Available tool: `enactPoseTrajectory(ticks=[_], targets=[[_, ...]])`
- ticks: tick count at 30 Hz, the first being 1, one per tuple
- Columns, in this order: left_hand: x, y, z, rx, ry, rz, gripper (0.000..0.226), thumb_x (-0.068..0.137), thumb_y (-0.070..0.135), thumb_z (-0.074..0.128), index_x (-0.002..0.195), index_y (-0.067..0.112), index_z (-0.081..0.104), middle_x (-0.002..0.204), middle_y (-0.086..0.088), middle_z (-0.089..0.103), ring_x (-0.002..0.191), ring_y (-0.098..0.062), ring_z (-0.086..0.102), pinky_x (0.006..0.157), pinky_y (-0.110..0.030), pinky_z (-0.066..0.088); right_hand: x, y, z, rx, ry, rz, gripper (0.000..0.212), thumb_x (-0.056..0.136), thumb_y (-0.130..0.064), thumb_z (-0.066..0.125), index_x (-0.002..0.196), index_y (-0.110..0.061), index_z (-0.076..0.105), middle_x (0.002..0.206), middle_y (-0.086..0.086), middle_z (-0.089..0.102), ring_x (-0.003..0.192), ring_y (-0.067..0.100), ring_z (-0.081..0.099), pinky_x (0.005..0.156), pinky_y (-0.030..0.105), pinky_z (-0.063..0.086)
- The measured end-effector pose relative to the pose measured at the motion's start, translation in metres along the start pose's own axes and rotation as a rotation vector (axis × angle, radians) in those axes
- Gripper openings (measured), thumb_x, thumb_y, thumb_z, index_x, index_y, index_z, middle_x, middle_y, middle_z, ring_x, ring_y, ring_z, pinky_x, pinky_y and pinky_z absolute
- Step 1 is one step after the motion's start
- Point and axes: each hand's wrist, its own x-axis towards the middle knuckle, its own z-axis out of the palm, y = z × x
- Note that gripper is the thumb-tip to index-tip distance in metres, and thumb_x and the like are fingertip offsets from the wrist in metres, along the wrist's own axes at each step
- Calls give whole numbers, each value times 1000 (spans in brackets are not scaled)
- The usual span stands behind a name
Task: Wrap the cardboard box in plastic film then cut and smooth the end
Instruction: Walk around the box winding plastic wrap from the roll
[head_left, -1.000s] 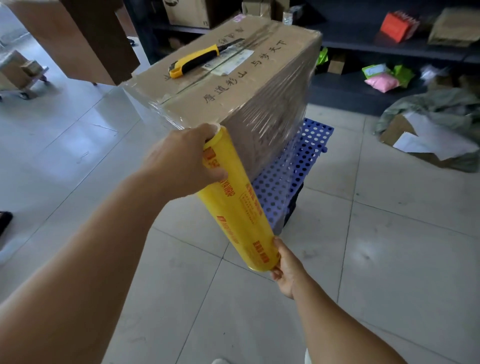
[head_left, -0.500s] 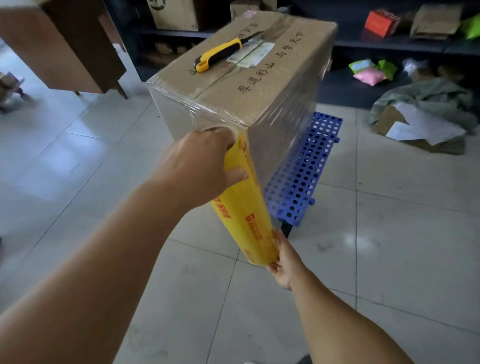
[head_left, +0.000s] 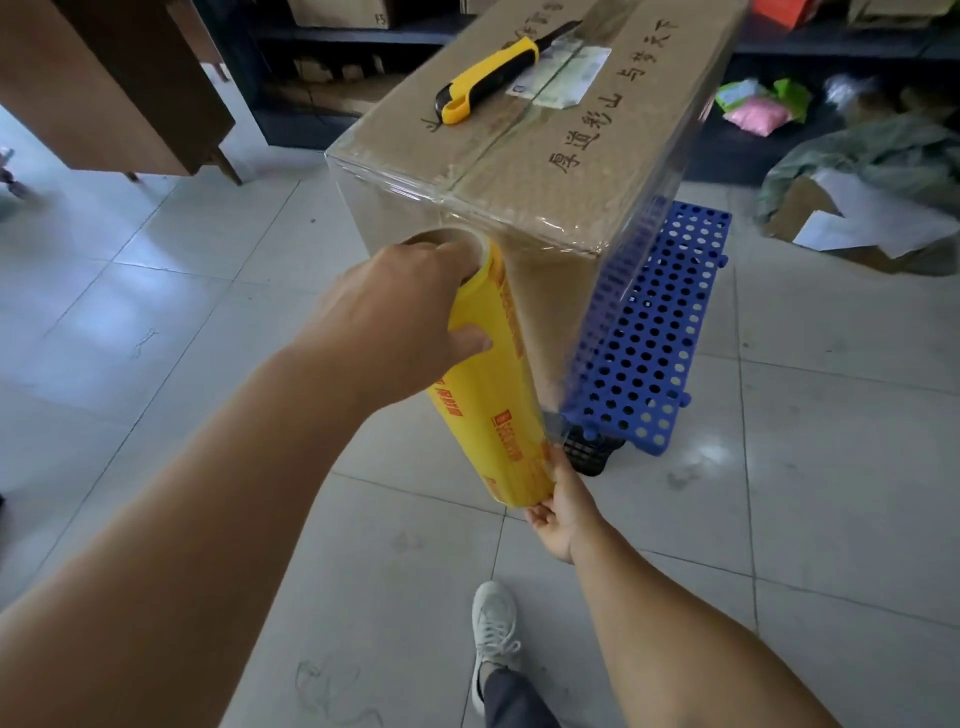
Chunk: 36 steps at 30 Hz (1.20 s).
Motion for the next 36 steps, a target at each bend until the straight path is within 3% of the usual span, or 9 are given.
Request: enactPoseTrajectory(ticks=[12,16,18,20,22,27,30,33,36], targets=[[30,-40,-10,-21,-105,100,32,82,30,63,110,25,48,101,9,55,82,-17,50,66,-32,44,21,6,41,151,102,-3,53,89,-60,49,126,-22,56,105,4,64,106,22,59,89,30,43],[38,-46,-14,-3,-150,119,32,85,23,58,114,26,46,109,8,57,91,-21,57,70,-34,48,19,5,49,171,134,6,36,92,-57,47,100,-25,61,141,21,48,132,36,43,108,36,36],[39,-49,-15,4,-168,146,34,87,21,57,117,29,43,111,9,57,93,-19,56,71,-33,48,20,7,51,211,148,-12,36,92,-56,47,96,-24,62,137,26,49,109,35,61,98,33,44],[39,-56,-16,1,-178,192,39,88,20,56,122,31,40,113,9,57,95,-19,56,72,-33,48,20,10,54,255,161,-27,41,92,-56,47,104,-21,63,99,23,64,57,17,48,69,24,44],[40,-64,-17,4,-190,239,39,90,23,54,124,32,37,113,7,56,94,-18,56,72,-31,48,21,12,57,288,201,-33,39,94,-54,44,107,-21,60,83,5,62,52,12,39,62,23,39],[43,-81,-17,-27,-152,374,26,91,33,51,116,29,44,108,7,57,95,-17,53,68,-29,42,24,21,70,380,280,-54,48,93,-59,40,118,-22,56,83,1,59,52,13,39,63,24,37],[45,-92,-13,21,-52,504,25,81,35,65,101,23,55,88,6,62,80,-18,57,57,-27,41,26,40,85,491,325,-72,62,89,-67,38,133,-25,52,113,5,63,81,17,56,84,30,40],[51,-98,-12,48,40,613,34,57,38,82,76,19,62,58,6,59,51,-18,56,42,-18,25,25,56,109,642,364,-121,68,89,-67,39,140,-23,46,133,6,55,103,21,54,100,33,36],[51,-95,-18,-1,49,662,36,68,46,75,83,18,58,65,4,57,61,-20,58,40,-22,20,23,62,126,764,370,-184,68,89,-65,43,143,-24,41,143,5,46,119,23,50,112,36,31]])
